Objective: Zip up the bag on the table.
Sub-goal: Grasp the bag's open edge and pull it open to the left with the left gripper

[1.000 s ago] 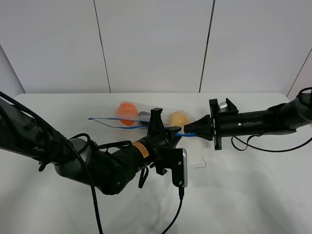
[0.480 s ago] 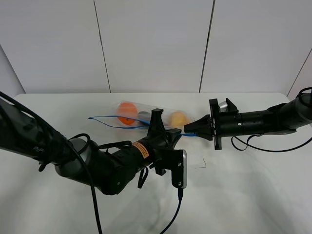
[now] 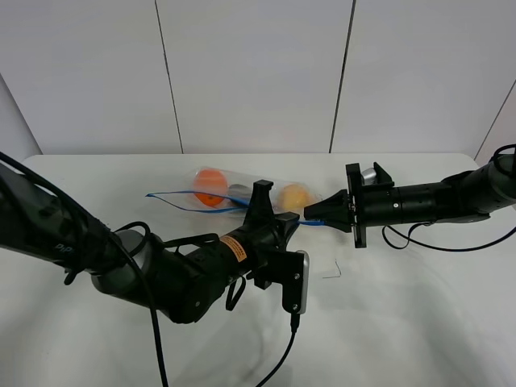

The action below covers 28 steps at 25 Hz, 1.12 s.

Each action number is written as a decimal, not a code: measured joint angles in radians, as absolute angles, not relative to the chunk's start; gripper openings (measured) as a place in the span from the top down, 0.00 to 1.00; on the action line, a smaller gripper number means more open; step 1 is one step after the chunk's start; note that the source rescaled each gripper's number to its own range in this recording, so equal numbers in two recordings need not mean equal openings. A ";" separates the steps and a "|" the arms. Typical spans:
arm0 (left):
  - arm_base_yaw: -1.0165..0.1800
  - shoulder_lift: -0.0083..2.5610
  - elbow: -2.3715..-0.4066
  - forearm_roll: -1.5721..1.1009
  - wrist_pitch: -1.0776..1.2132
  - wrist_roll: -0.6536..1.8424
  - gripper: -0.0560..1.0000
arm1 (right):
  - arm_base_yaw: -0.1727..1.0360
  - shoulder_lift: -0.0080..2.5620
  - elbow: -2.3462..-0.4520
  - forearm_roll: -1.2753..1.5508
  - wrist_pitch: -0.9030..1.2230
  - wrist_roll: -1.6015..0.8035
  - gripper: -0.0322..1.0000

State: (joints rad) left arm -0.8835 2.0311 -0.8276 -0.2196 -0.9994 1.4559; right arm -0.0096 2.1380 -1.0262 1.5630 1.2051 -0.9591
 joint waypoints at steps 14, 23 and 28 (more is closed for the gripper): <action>-0.889 2.031 -0.817 -0.393 -1.093 1.622 0.95 | -0.007 2.138 -1.032 1.591 1.205 -0.956 0.97; -0.845 1.971 -0.668 -0.410 -1.149 1.631 0.95 | -0.007 2.138 -1.032 1.559 1.215 -0.955 0.97; -0.766 1.932 -0.593 -0.411 -1.154 1.620 0.95 | -0.007 2.138 -1.032 1.559 1.220 -0.955 0.97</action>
